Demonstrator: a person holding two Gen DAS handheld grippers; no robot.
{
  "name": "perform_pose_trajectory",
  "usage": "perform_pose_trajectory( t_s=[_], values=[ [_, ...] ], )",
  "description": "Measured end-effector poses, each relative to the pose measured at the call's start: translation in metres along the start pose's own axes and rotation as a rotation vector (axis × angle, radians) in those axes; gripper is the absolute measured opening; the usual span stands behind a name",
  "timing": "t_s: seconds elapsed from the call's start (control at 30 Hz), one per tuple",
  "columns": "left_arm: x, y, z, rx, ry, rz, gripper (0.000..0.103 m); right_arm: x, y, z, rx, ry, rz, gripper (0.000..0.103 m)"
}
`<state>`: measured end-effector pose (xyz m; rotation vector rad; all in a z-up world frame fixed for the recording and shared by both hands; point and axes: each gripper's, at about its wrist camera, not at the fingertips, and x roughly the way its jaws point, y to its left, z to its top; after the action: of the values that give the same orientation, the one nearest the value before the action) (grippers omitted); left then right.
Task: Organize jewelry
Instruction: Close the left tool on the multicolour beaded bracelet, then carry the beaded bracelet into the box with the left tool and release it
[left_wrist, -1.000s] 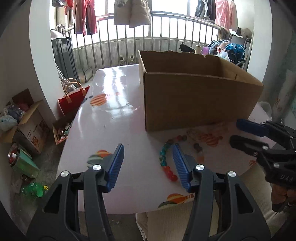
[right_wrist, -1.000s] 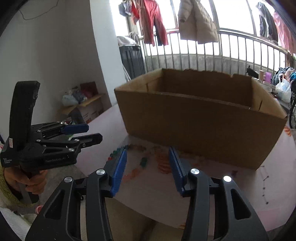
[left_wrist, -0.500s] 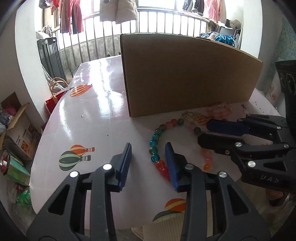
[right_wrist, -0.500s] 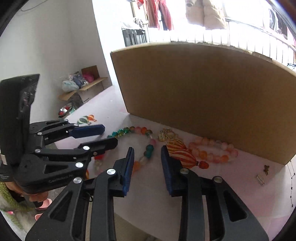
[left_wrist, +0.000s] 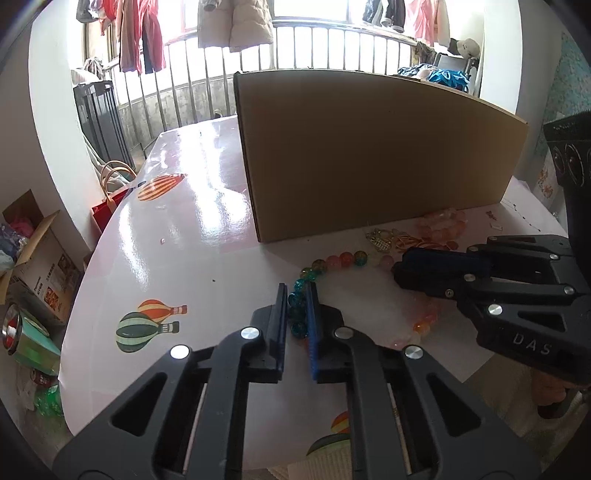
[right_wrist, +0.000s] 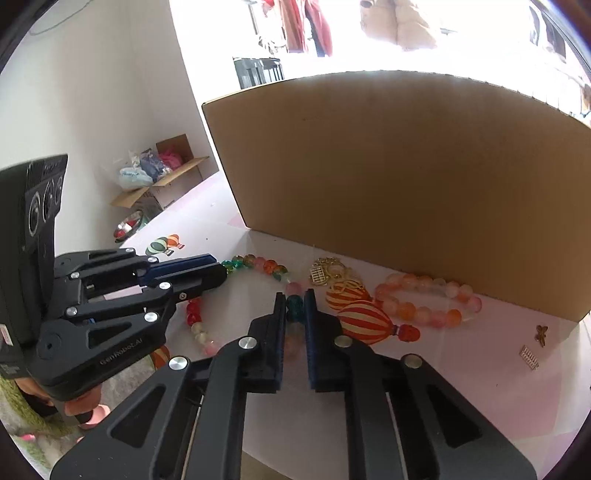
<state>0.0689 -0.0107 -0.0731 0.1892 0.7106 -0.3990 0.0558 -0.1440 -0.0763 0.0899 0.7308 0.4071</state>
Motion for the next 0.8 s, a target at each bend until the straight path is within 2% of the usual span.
perform_pose_trajectory(
  t_s=[0.8],
  values=[
    [-0.025,-0.003,0.008,-0.035,-0.059,-0.022,0.008,-0.026,-0.002,-0.002,-0.003,-0.051,-0.015,0.01]
  ],
)
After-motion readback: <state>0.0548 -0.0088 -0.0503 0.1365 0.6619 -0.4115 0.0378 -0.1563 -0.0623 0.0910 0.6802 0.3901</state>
